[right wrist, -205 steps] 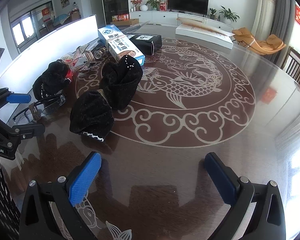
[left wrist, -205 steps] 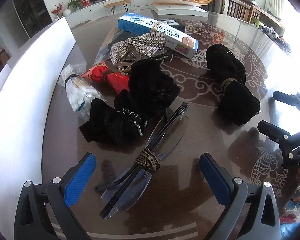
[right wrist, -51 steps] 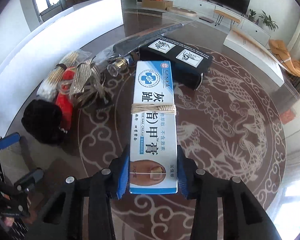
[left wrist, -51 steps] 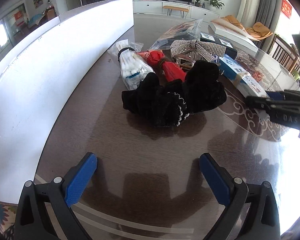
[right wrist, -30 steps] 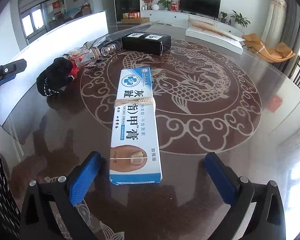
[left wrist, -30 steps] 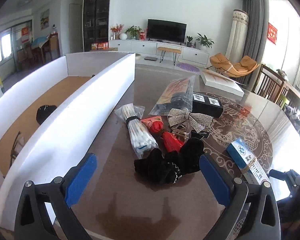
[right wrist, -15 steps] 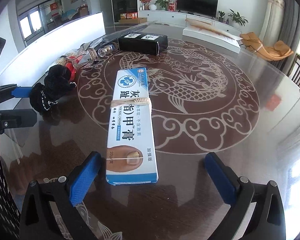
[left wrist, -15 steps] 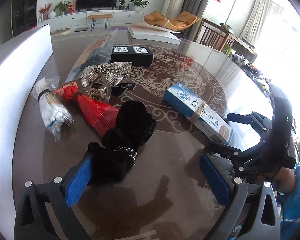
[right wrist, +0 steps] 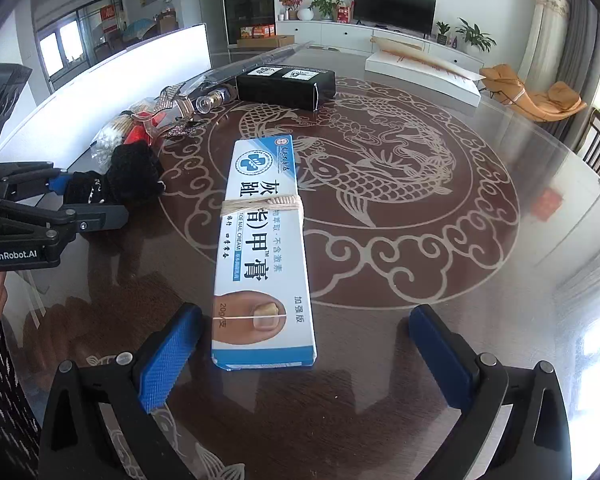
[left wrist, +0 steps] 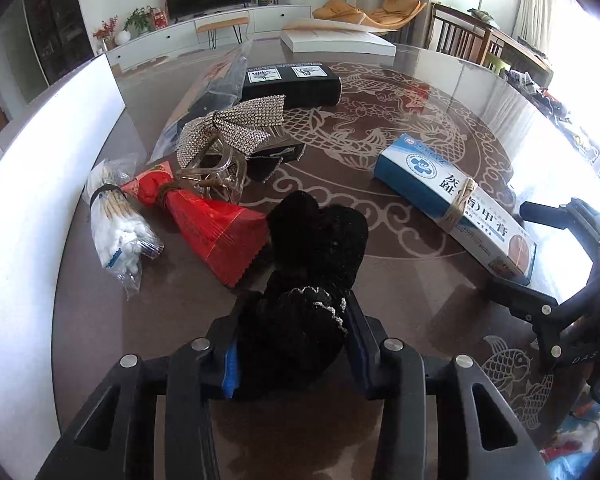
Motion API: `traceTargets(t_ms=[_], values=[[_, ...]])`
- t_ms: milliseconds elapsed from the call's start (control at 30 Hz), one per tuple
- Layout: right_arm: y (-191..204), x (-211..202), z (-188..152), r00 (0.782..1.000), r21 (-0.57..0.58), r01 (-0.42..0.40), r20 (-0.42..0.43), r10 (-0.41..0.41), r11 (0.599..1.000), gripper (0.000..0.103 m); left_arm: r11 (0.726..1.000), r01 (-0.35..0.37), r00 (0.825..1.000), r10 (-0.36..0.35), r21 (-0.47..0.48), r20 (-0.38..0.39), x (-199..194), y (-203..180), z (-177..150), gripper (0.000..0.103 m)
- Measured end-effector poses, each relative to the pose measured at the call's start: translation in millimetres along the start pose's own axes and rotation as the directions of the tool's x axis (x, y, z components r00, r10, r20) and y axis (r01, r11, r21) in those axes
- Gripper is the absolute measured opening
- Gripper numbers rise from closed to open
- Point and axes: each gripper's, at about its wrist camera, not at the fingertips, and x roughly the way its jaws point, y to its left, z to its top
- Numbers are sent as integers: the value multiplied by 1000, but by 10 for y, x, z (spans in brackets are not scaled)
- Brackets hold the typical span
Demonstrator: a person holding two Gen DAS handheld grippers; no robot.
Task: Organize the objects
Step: 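Grasp the black velvet glove with the left tool while the right tool holds the cream box, then carry both items into the white box and open both tools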
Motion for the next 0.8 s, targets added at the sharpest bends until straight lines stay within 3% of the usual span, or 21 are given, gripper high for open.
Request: traceTargets(t_ms=[200, 267, 333, 400, 433, 467, 567, 633, 667, 700, 800], values=[[1, -2, 0, 1000, 0, 0, 0, 0, 1000, 103, 1000, -7, 999, 7, -10, -34, -140, -101, -225, 44], [1, -2, 0, 1000, 0, 0, 0, 0, 1000, 103, 1000, -10, 999, 9, -20, -40, -130, -85, -221, 60], [0, 1, 1, 1000, 0, -1, -1, 1, 1000, 103, 999, -5, 999, 3, -38, -41, -108, -64, -212, 64], [3, 28, 39, 1000, -17, -15, -15, 15, 1000, 103, 999, -9, 999, 7, -43, -33, -113, -65, -214, 61], [6, 58, 91, 999, -31, -25, -37, 24, 999, 103, 999, -11, 1000, 11, -45, -19, -133, -67, -218, 44], [8, 101, 163, 997, -40, -38, -66, 35, 998, 103, 999, -22, 1000, 21, -47, -16, -139, -69, -221, 40], [5, 246, 439, 984, -19, -102, -146, 98, 995, 103, 996, -40, 999, 40, -76, -1, -148, -29, -237, 39], [63, 288, 582, 985, -49, -89, -154, 81, 995, 83, 993, -43, 999, 45, -108, 14, -192, 41, -242, 38], [108, 286, 629, 986, -86, -76, -154, 62, 993, 52, 991, -34, 999, 38, -131, 31, -236, 88, -245, 38], [132, 283, 662, 985, -92, -72, -164, 56, 993, 45, 987, -19, 998, 28, -163, 54, -305, 144, -258, 38], [128, 162, 658, 980, -29, -123, -158, 117, 992, 44, 961, 44, 991, -8, -275, 131, -578, 322, -352, 38]])
